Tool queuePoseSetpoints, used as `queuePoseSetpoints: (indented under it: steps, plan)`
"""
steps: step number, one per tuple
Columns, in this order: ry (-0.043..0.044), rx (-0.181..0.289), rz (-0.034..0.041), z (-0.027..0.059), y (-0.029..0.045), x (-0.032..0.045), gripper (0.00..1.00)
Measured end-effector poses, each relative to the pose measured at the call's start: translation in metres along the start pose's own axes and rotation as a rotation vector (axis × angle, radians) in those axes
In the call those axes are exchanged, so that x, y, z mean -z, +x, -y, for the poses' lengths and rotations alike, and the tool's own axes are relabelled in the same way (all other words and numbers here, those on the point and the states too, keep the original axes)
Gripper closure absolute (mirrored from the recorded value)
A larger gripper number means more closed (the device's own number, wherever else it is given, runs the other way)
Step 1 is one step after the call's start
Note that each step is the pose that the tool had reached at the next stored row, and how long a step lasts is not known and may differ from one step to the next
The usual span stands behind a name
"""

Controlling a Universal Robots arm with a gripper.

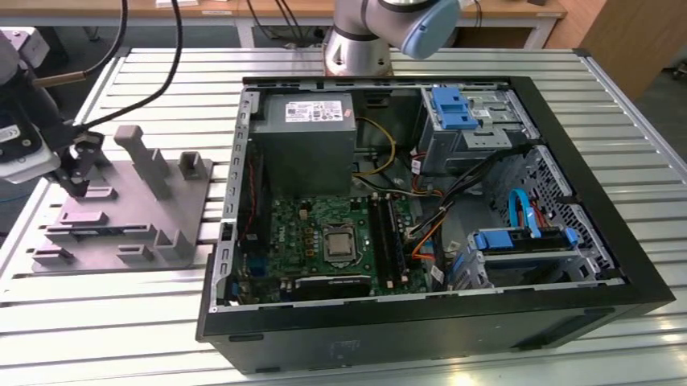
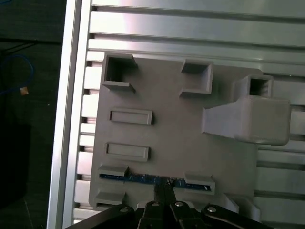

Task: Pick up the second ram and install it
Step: 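Reach for the second ram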

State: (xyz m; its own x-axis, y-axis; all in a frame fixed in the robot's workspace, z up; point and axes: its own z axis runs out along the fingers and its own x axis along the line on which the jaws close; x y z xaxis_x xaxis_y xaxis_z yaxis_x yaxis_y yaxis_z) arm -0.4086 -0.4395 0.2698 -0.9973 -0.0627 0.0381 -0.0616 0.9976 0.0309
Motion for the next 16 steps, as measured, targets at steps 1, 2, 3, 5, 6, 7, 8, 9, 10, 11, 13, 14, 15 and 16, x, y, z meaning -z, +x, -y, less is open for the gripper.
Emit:
queuePoseSetpoints:
  steps: [1,2,3,5,6,7,8,9,10,11,13,14,15,16]
  plan:
    - [0.0000,0.000,0.0000,0.0027,0.0001,-0.0017,0.90]
    - [0.0000,0.000,-0.0001,0.0056,0.0002,-0.0034,0.90]
    - [0.0001,0.000,-0.0001,0.0086,0.0003,-0.0051,0.90]
    - [-0.0001,0.000,0.0002,0.0129,-0.0007,-0.0088,0.90]
    - [-0.0001,0.000,0.0001,0.0139,-0.0023,-0.0105,0.90]
    - [0.0002,0.000,-0.0003,0.0143,-0.0048,-0.0119,0.90]
    - [0.0001,0.000,-0.0002,0.0145,-0.0075,-0.0137,0.90]
    - [0.0000,0.000,-0.0001,0.0147,-0.0096,-0.0155,0.90]
    - [-0.0002,-0.001,0.0003,0.0149,-0.0109,-0.0174,0.90]
    - [-0.0002,-0.001,0.0002,0.0149,-0.0112,-0.0185,0.90]
    - [-0.0002,-0.001,-0.0001,0.0149,-0.0112,-0.0184,0.90]
    - [-0.0003,-0.001,-0.0001,0.0149,-0.0112,-0.0184,0.90]
    - [-0.0004,-0.001,0.0000,0.0149,-0.0112,-0.0184,0.90]
    - [-0.0004,-0.001,-0.0001,0.0149,-0.0112,-0.0184,0.90]
